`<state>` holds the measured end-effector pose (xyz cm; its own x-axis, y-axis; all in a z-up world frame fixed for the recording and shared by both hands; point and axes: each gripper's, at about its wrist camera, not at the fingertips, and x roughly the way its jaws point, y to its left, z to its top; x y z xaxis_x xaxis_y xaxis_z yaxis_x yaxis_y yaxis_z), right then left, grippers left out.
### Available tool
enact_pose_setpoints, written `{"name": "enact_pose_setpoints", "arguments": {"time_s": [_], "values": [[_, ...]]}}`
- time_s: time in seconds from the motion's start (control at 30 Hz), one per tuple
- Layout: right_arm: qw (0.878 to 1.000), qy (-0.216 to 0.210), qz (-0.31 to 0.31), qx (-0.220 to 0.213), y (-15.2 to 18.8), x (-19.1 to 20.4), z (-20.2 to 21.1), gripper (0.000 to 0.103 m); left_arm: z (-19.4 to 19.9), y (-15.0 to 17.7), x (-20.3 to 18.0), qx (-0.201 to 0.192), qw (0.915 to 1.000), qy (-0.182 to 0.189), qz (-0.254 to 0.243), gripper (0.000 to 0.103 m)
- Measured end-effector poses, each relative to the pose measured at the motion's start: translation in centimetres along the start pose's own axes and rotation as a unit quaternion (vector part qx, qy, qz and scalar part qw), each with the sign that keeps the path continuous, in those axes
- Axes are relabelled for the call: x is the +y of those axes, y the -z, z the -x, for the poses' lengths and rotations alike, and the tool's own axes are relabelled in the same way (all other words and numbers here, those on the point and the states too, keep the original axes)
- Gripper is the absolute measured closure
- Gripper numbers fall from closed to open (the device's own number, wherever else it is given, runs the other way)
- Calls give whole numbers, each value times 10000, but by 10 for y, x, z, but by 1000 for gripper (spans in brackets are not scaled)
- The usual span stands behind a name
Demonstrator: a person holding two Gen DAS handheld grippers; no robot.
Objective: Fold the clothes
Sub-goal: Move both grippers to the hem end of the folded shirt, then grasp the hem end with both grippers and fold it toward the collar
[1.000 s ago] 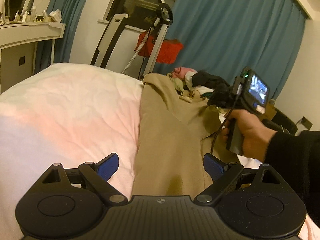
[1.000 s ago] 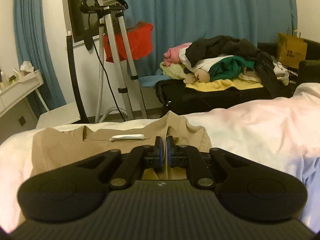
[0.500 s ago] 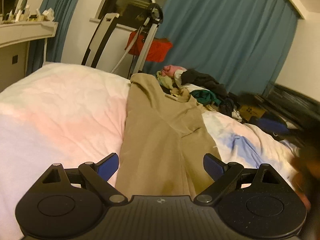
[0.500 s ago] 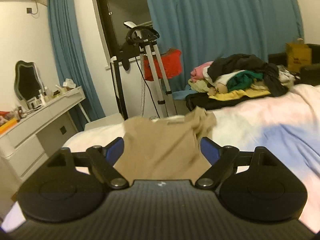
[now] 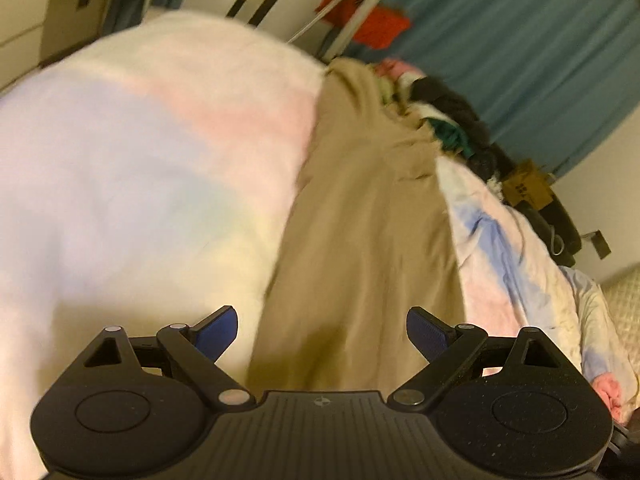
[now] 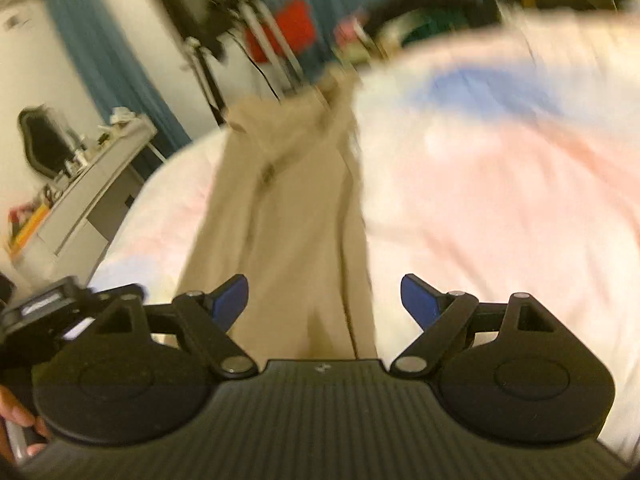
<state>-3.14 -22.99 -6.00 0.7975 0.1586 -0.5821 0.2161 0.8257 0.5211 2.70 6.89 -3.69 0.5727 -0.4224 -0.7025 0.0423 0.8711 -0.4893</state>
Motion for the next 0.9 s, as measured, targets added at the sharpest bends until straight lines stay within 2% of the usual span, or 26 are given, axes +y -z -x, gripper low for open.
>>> {"name": "enact_pose_setpoints", "arguments": {"time_s": [0.1,0.17,0.3,0.37,0.4,0.43,0.5,0.6,0.67,0.73,0.83,0.9], "values": [[9964,-150,-694,463,7,-25,-7,19,0,14,12,334,9990,-134,254,11],[9912,-179,-1082,738,11,-38,-13,19,-4,25,20,701,9965,-187,419,11],[9876,-165,-1198,1000,22,-40,-8,20,-13,40,31,1286,9889,-238,702,15],[9856,-160,-1247,1127,28,-40,-5,20,-15,41,32,1391,9871,-248,747,16],[9846,-157,-1271,1191,31,-40,-3,28,-16,41,31,1445,9864,-247,742,17],[9835,-155,-1296,1254,34,-40,-2,42,-17,42,31,1522,9855,-230,719,19],[9811,-150,-1344,1381,40,-41,1,50,-16,45,30,1605,9844,-184,692,30],[9773,-143,-1416,1570,49,-41,5,50,-14,47,33,1618,9838,-183,745,46],[9745,-138,-1464,1696,55,-42,8,50,-14,48,35,1641,9831,-171,795,49],[9767,168,-1416,1601,57,-41,13,50,-16,48,37,1654,9827,-209,806,49],[9780,406,-1199,1659,59,-36,11,47,-20,48,36,1744,9816,-241,740,46],[9762,385,-1029,1871,61,-33,7,45,-24,47,33,1868,9803,-200,607,41]]}}
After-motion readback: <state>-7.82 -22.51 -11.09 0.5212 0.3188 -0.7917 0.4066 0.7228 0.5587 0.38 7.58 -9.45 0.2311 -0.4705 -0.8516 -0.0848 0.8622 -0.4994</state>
